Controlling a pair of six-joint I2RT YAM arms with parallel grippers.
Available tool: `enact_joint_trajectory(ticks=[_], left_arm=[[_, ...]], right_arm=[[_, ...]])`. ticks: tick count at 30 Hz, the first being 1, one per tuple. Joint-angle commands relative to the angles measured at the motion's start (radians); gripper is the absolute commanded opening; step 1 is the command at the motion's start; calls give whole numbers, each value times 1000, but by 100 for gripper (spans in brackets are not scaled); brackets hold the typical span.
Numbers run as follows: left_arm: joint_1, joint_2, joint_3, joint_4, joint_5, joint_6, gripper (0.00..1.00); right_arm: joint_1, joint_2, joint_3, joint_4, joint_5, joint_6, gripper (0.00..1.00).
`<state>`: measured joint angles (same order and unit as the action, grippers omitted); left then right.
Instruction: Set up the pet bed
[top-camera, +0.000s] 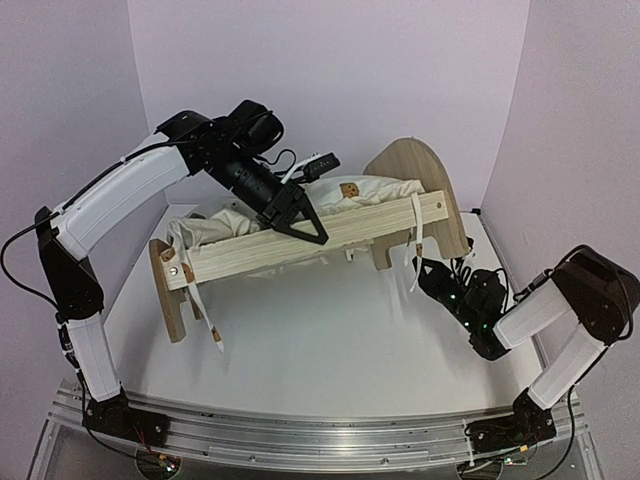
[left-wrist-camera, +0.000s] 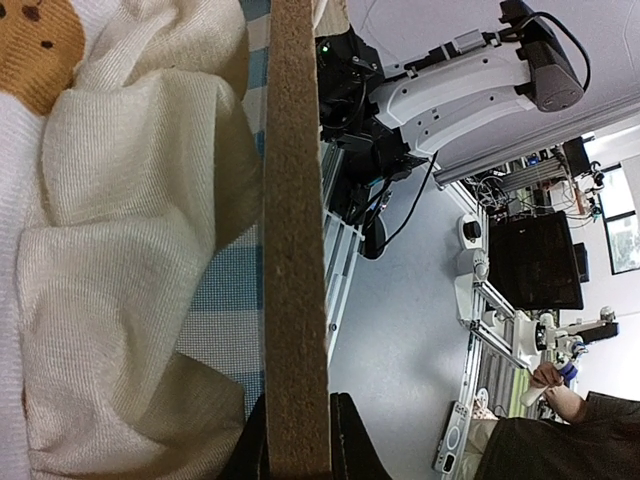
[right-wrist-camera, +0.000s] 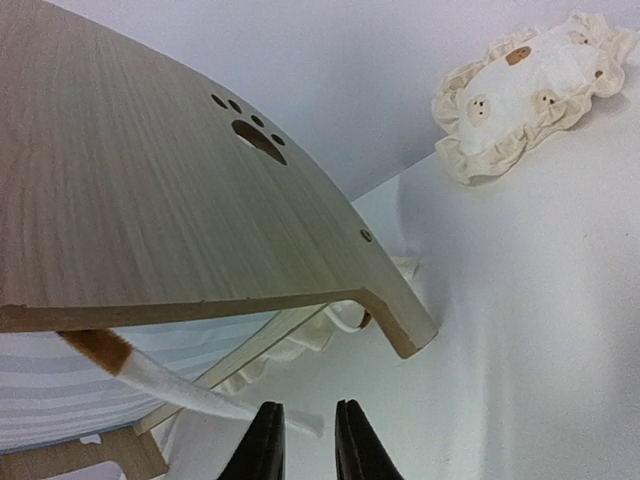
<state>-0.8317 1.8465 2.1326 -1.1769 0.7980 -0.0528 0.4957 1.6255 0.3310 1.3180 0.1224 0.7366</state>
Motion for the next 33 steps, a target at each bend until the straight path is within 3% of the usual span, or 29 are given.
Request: enact_joint_trajectory(ticks=[1, 3, 6, 13, 16, 23, 33], left_arm=[[19, -107, 161, 424, 74, 275, 0], [19, -102, 174, 427, 81, 269, 0], [19, -98, 187, 428, 90, 258, 0], [20, -76, 237, 469, 142, 161, 0], [20, -78, 232, 485, 164, 104, 0], [20, -81, 201, 555, 185, -38, 0], [21, -62, 216, 577, 176, -54, 0]], right_arm=[[9, -2, 35, 104, -60, -101, 40], [10, 23, 70, 104, -81, -115, 51], [12, 60, 117, 110, -82, -143, 58], [12, 126, 194, 134, -137, -265, 62], [16, 136, 217, 135, -67, -321, 64], [22, 135, 264, 135, -92, -418, 65], [37, 98, 168, 135, -163, -381, 55]])
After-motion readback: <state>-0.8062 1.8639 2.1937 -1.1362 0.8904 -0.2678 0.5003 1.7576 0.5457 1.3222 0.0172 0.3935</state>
